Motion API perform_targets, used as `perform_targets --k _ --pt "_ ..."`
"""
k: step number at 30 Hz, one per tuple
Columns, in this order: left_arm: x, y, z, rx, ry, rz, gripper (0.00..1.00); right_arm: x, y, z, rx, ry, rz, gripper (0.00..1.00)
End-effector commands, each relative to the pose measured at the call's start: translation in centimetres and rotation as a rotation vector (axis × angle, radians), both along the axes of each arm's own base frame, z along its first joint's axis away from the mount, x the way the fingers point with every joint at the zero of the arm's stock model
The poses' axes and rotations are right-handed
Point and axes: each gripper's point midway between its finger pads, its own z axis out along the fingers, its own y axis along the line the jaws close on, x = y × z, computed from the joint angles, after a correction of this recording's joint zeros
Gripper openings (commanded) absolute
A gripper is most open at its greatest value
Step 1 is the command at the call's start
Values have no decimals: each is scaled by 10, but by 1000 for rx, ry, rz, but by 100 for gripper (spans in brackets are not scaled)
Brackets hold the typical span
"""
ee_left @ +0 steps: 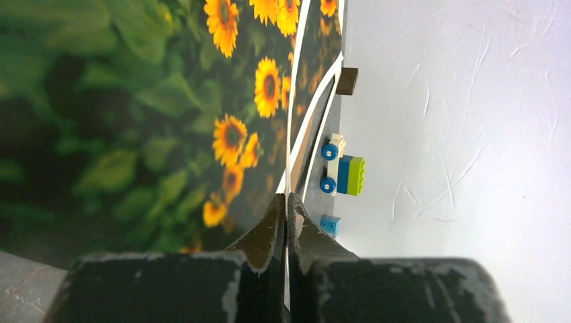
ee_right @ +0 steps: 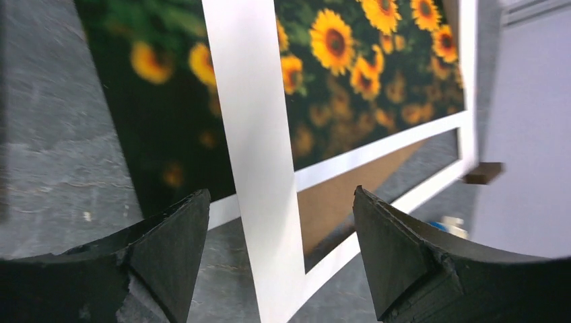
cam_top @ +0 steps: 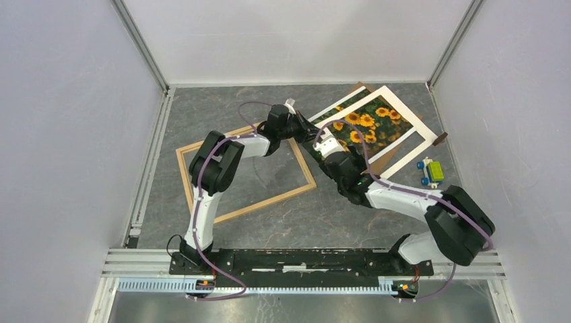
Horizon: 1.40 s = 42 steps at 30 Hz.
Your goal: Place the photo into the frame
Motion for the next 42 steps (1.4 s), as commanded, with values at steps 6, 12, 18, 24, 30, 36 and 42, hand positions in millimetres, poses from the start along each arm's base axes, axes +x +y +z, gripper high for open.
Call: perform_targets --k 6,12,18,24,30,36,42 --pt "-14 1 34 -95 11 -10 3 2 -15 16 -503 -98 -200 79" --pt "-17 3 34 -82 10 -18 4 -4 -20 26 -533 -139 -279 63" --pt "-19 2 54 -111 -18 -29 6 -4 -30 36 -569 -152 -308 31" --pt "-23 9 89 -69 -87 -30 50 8 -45 76 -474 -216 -379 0" --pt "-47 55 163 115 -251 31 81 31 -111 155 -431 -306 -558 0" --pt "-110 124 230 189 -392 165 89 44 -144 254 -280 -482 -611 0" --pt "-180 205 295 321 -597 297 95 57 -63 327 -64 -548 -291 0"
